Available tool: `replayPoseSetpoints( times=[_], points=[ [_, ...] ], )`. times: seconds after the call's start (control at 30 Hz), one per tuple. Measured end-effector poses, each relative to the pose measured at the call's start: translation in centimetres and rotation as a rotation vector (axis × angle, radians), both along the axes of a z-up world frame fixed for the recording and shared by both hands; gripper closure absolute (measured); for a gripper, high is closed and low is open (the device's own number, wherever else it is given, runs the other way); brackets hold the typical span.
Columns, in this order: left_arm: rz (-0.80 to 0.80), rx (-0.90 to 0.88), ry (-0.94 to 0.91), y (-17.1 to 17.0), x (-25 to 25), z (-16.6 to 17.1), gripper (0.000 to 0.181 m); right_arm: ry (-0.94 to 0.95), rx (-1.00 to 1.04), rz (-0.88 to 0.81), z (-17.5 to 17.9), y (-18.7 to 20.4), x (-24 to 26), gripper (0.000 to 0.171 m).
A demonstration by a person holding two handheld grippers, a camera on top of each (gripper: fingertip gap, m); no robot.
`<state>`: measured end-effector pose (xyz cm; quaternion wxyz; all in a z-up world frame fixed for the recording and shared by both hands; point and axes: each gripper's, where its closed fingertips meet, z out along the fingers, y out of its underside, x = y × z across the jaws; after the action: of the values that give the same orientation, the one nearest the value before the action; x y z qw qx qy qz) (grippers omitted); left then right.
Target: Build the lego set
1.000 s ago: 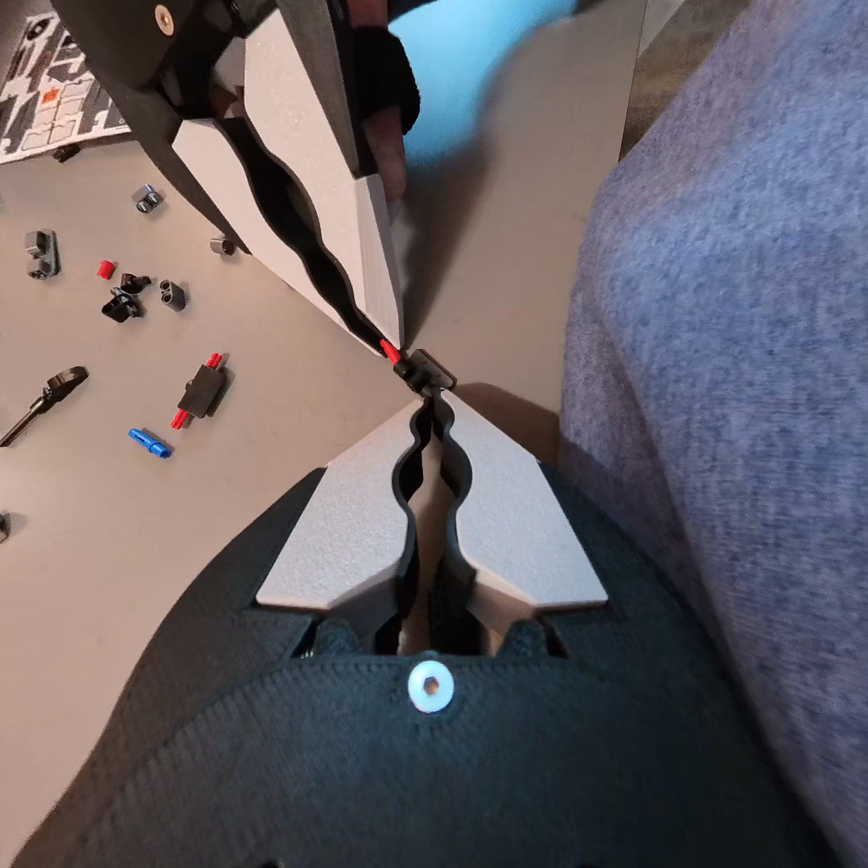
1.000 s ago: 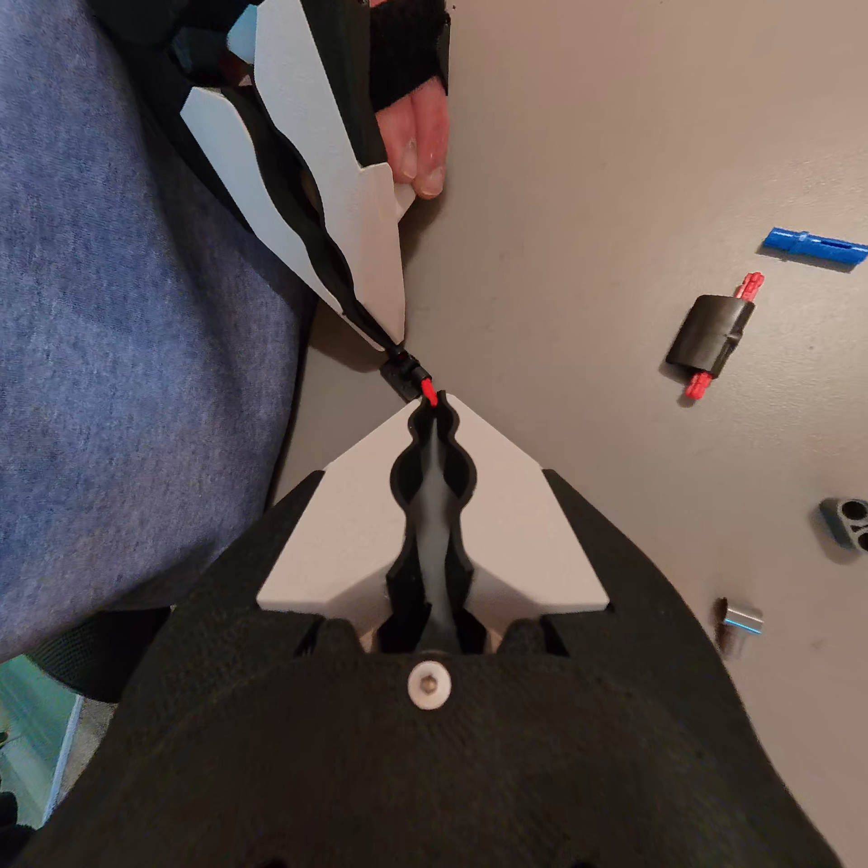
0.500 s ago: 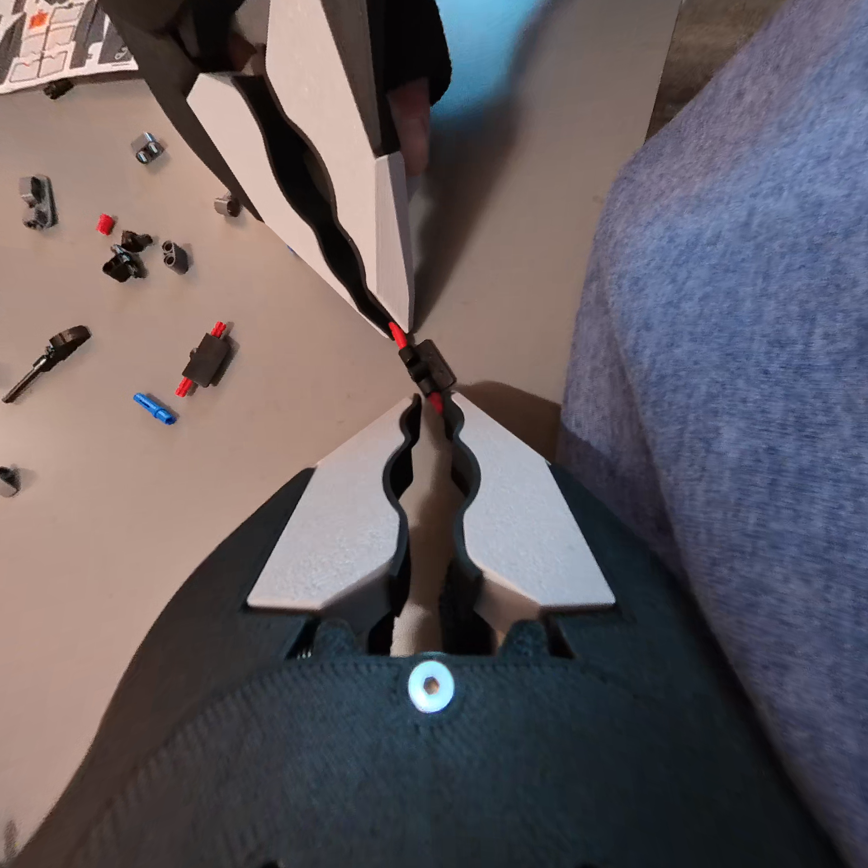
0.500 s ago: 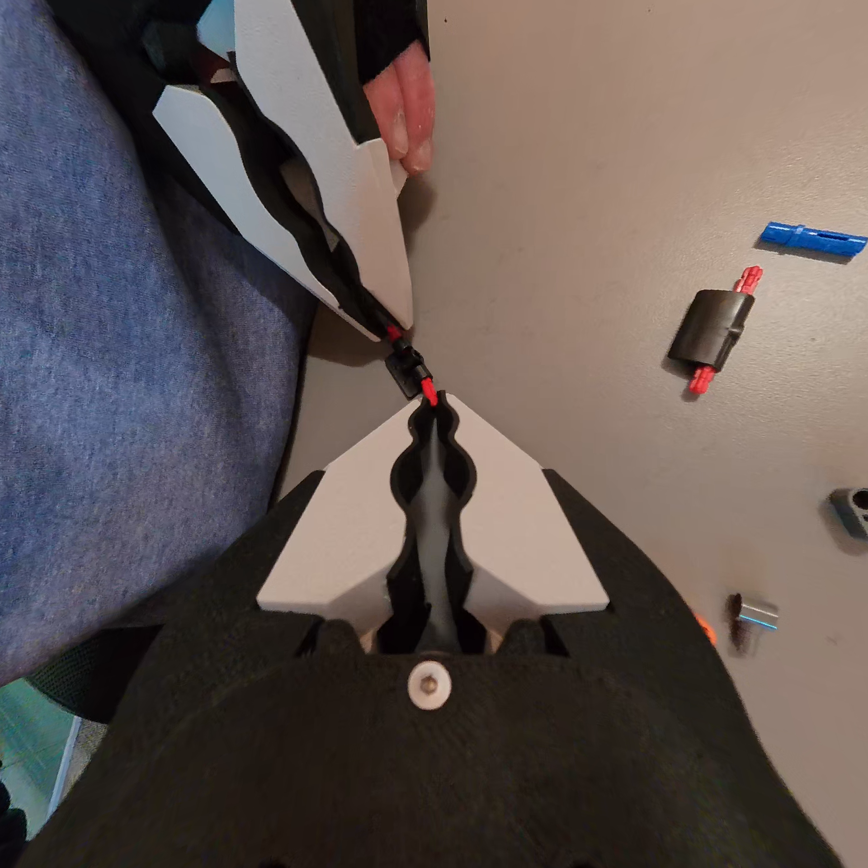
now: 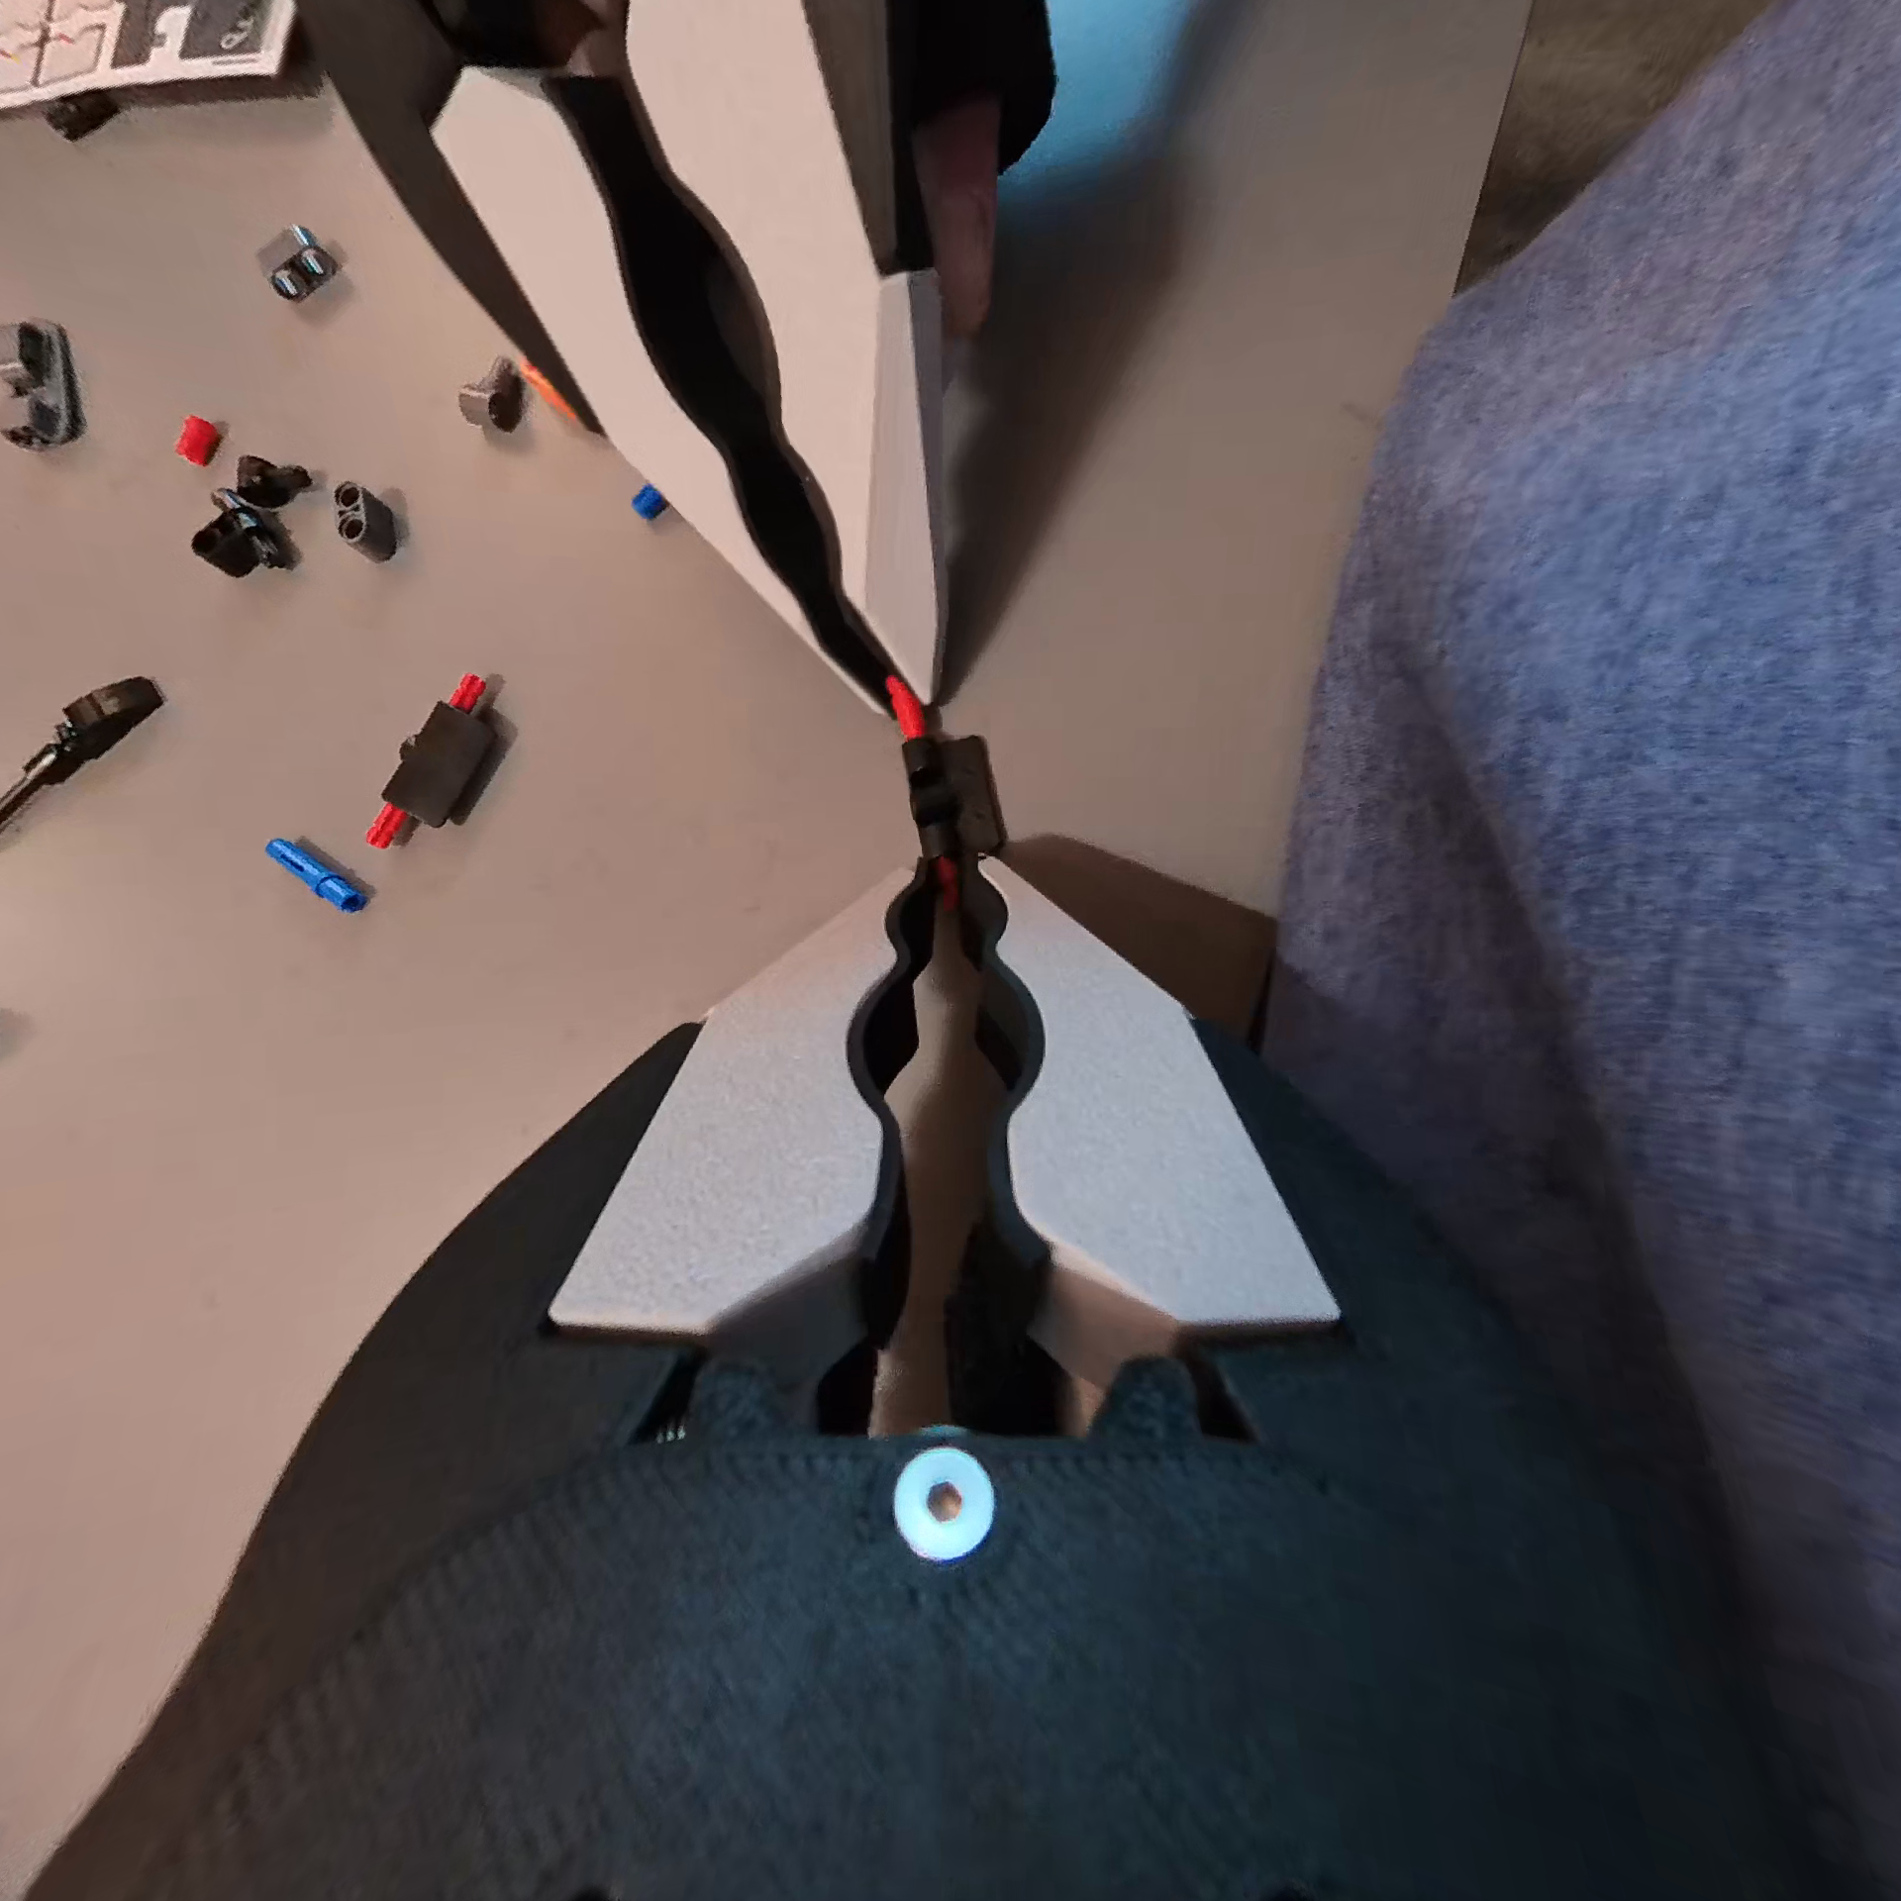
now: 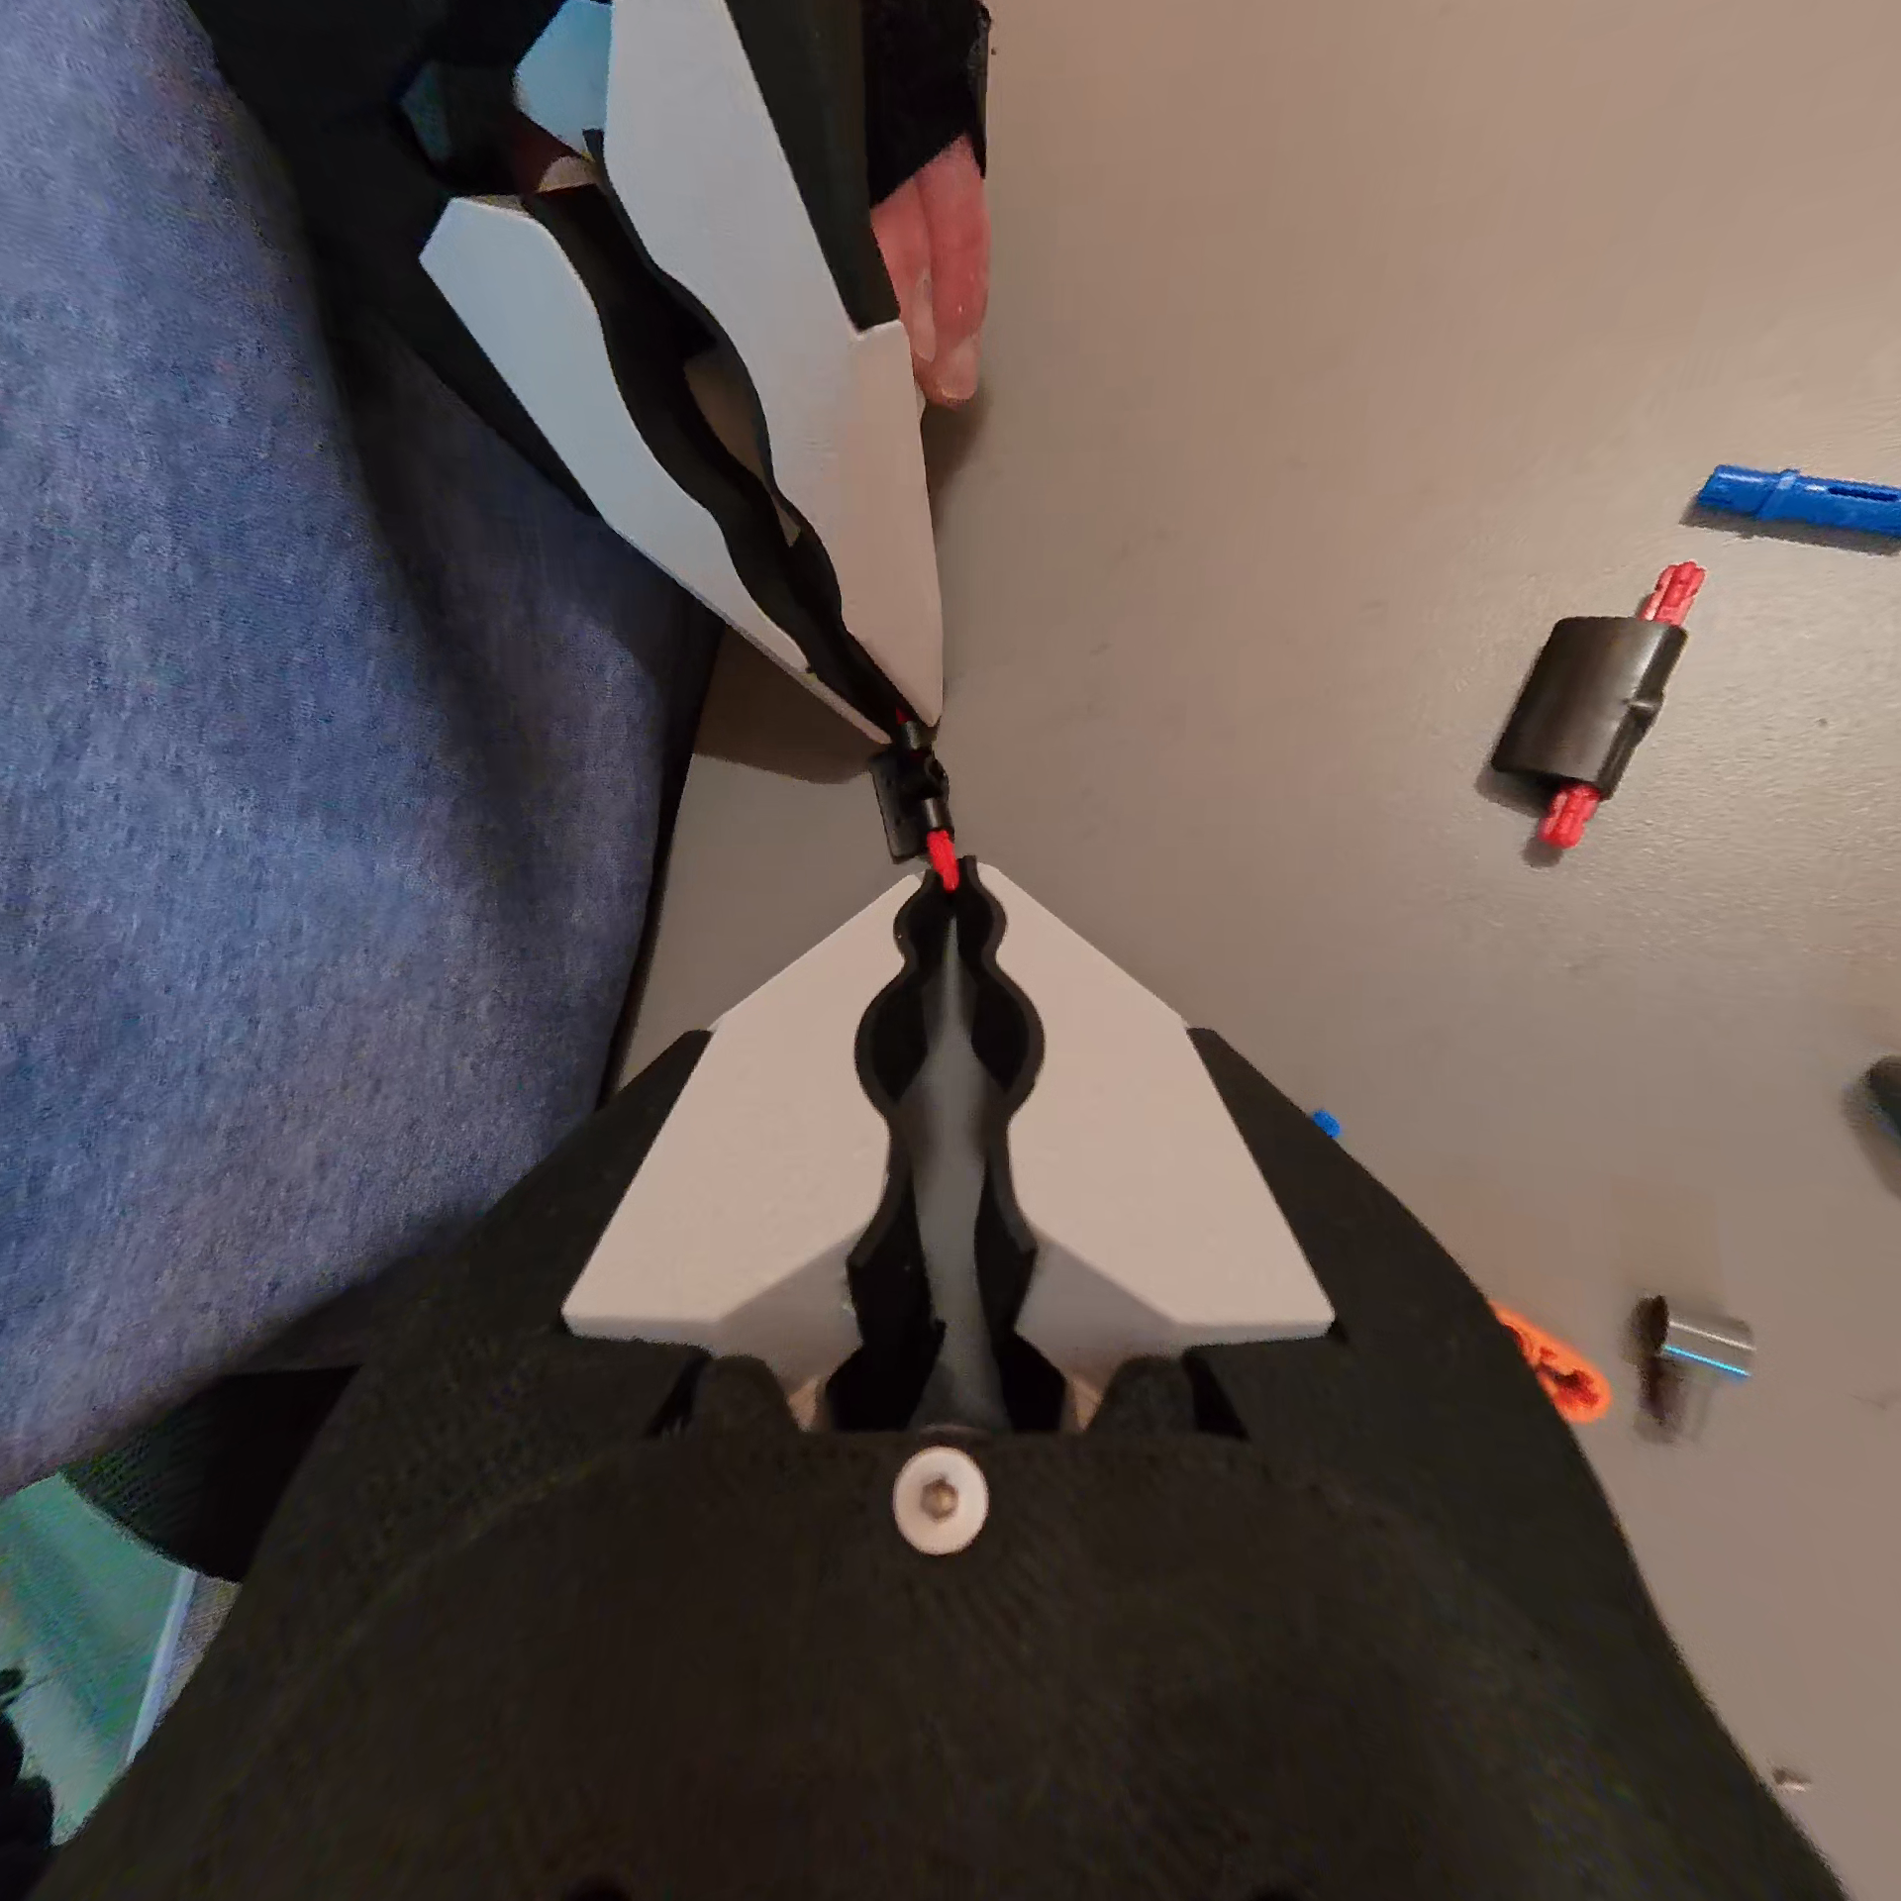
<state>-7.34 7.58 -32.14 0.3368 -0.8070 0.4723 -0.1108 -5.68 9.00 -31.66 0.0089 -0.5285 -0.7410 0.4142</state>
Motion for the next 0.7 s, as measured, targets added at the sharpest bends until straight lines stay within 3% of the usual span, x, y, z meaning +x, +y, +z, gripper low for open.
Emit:
replayPoseSetpoints(
  times=[0.03, 0.3, 0.7],
  points=[
    [-0.007, 0.006, -0.007, 0.03, 0.0, 0.01, 0.178, -0.004, 0.004, 0.001, -0.01, 0.0, -0.01, 0.171],
    [-0.004, 0.027, -0.057, 0.07, -0.01, 0.01, 0.179, -0.018, 0.067, -0.036, -0.07, 0.0, -0.03, 0.171],
    [-0.004, 0.077, -0.034, 0.09, -0.01, 0.01, 0.179, -0.019, -0.019, -0.191, -0.02, -0.11, -0.1, 0.171]
  ],
)
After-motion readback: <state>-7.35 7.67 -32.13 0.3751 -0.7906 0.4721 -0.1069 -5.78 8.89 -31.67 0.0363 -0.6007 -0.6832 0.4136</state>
